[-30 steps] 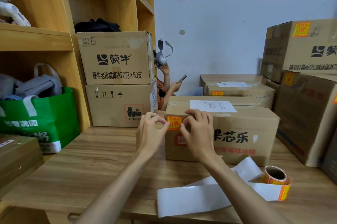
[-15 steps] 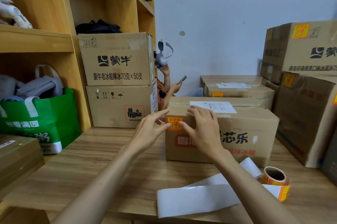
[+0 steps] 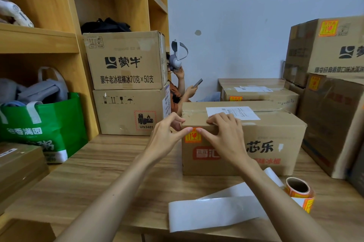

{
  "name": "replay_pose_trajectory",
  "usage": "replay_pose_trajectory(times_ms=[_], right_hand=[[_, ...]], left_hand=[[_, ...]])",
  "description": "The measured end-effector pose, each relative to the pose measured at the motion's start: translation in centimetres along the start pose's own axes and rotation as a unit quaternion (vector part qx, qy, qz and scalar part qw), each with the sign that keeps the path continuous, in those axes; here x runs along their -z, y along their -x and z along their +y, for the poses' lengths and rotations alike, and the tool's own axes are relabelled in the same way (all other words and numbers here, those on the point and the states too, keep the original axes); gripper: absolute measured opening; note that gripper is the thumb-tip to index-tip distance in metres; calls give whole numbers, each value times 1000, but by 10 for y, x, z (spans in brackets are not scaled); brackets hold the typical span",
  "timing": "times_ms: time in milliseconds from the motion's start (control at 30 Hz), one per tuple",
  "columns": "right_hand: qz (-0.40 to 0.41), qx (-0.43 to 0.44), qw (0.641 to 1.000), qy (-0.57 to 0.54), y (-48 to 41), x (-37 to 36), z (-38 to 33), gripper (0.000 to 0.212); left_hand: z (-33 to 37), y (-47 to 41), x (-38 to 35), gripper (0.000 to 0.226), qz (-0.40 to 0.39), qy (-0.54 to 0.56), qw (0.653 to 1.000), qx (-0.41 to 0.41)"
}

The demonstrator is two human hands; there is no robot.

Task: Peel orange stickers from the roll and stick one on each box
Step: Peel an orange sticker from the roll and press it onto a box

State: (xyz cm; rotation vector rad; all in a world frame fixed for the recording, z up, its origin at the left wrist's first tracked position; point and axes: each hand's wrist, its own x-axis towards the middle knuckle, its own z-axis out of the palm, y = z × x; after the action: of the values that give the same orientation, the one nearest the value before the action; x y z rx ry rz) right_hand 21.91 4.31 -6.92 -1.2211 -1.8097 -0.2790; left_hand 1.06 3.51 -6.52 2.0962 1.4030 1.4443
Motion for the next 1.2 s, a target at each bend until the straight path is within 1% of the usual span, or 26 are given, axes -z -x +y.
replay_pose_trajectory(times_ms=[67,167,267,433,600,767,867,1000,1100,1200], right_hand=[[7,-1,1000,12,0,-3,-2,41],[-1,0,1000,12,0,-4,-1,47],[-12,14,1000,-4,2,-2,7,51],[-6,16,1000,4,2,-4,6,36],[-28,51,998,23,6,-1,14,50],[-18,78,995,63,7,-3,13,39],[-17,81,994,65,7,-2,14,45],[-25,97,991,86,9,0,16,58],[-23,104,988,110,9,-3,15,57],[-20,101,989,110,8,-4,15,54]], left_hand=[[3,0,-2,26,0,6,1000,5],[3,-1,0,24,-7,18,1000,12],[-3,-1,5,20,-33,41,998,17],[-6,0,5,18,-38,44,998,11],[-14,5,3,31,-53,47,997,-8],[-16,5,-1,35,-33,42,998,-29],[-19,6,0,40,-39,35,998,-35],[-25,8,-2,55,-60,10,997,-48],[-27,8,-4,56,-52,12,997,-51],[-27,7,-7,59,-50,1,997,-55]])
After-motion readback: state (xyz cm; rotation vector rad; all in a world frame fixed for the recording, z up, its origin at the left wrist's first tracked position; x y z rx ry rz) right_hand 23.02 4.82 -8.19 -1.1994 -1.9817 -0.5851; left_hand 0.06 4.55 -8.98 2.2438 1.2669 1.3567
